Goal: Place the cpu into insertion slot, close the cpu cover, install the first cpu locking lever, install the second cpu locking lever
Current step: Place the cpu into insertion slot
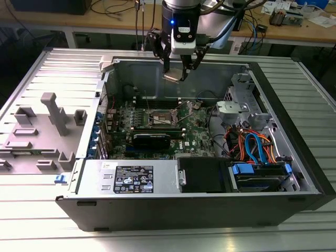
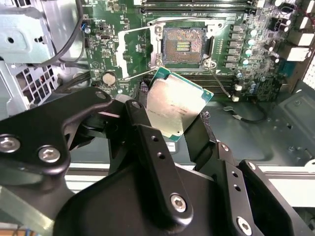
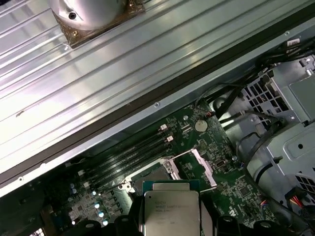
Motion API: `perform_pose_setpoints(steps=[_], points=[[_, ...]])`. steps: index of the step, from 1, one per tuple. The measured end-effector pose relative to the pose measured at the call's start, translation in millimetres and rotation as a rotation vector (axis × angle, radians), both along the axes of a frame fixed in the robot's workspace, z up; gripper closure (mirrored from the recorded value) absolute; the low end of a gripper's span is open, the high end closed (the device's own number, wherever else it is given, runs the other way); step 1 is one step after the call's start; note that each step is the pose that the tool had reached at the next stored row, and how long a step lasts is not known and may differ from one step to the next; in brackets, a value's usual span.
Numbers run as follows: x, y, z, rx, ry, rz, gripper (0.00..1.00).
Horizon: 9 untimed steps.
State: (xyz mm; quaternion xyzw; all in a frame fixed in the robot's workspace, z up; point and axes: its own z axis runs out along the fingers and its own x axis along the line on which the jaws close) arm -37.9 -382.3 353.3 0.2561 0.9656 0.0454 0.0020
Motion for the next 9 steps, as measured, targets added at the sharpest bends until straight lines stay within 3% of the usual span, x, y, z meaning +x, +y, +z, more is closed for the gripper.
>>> perform_pose_setpoints(steps=[9], points=[[0.0,0.0,-0.4,0.0000,-0.0001,-0.051,0.45]])
